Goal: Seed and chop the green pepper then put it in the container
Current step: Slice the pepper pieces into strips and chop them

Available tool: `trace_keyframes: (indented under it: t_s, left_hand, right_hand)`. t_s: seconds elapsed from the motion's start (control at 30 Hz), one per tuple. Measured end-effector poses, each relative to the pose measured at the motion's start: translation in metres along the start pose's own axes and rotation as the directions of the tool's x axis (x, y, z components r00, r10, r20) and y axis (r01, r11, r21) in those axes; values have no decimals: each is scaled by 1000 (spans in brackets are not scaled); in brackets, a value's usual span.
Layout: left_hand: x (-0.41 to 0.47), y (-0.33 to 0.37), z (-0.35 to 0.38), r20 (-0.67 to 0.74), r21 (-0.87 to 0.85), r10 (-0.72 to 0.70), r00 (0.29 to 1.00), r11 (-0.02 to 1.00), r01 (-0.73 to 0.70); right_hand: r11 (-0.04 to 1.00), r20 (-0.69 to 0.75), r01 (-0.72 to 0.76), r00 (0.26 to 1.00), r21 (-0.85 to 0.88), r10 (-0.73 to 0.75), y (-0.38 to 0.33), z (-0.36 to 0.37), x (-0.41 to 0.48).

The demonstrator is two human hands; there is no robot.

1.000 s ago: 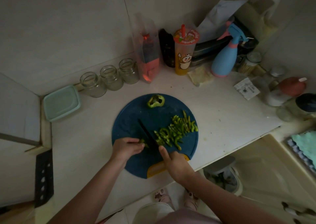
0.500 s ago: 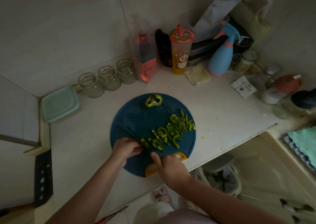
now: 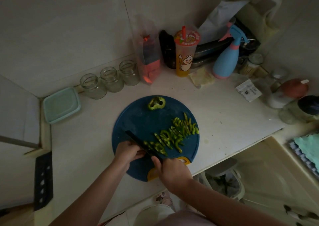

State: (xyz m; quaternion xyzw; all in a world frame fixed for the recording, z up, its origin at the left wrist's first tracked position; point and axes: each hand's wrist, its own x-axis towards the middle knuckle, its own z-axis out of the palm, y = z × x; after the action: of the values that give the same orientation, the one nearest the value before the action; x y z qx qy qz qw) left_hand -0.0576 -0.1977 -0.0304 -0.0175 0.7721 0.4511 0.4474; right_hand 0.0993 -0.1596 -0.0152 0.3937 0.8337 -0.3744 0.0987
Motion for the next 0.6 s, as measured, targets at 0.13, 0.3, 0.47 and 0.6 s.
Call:
trace_keyframes:
  t_s: [0.13,0.3,0.47,0.6]
  left_hand:
    - [0,-2,0,2,-5,3,1000,1000,-3]
    - [0,-6,1,-11,20,19,1000,1000,-19]
    - [-2,-7,2,24,35,53,998,998,-54]
    - [-3,-6,0,42,15,68,997,998,-69]
  right_hand:
    - [999,9,-15,1000,-48,16,-4,-1,6]
    - [996,32,-84,996,7,84,-12,3,18]
    - [916,106,-214,976,339,188,-6,-4,33]
    - [843,98,-255,966,473,237,6,-5,24]
